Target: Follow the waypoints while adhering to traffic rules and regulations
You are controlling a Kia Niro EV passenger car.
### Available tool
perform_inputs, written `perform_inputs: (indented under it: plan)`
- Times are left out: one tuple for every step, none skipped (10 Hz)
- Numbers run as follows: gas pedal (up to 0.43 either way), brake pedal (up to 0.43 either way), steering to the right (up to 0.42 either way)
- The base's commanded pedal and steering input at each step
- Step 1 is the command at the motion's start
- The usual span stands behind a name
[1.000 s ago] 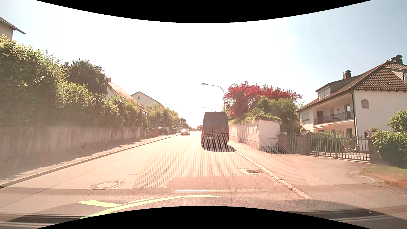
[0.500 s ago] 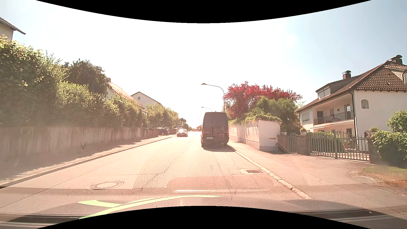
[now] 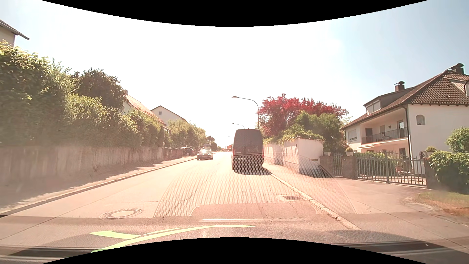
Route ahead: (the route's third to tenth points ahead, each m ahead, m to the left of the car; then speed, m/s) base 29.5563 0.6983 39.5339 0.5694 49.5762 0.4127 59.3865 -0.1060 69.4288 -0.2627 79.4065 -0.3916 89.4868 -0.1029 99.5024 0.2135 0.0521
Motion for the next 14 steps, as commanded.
perform_inputs:
  plan:
    - [0.039, 0.0, -0.001]
    - [0.11, 0.0, -0.002]
    - [0.157, 0.0, -0.004]
    - [0.197, 0.0, -0.009]
    - [0.22, 0.0, -0.015]
    - [0.248, 0.0, -0.023]
    - [0.26, 0.0, -0.032]
    - [0.268, 0.0, -0.044]
    - [0.28, 0.0, -0.058]
    - [0.299, 0.0, -0.077]
    - [0.311, 0.0, -0.092]
    - [0.319, 0.0, -0.112]
    - [0.331, 0.0, -0.132]
    - [0.339, 0.0, -0.149]
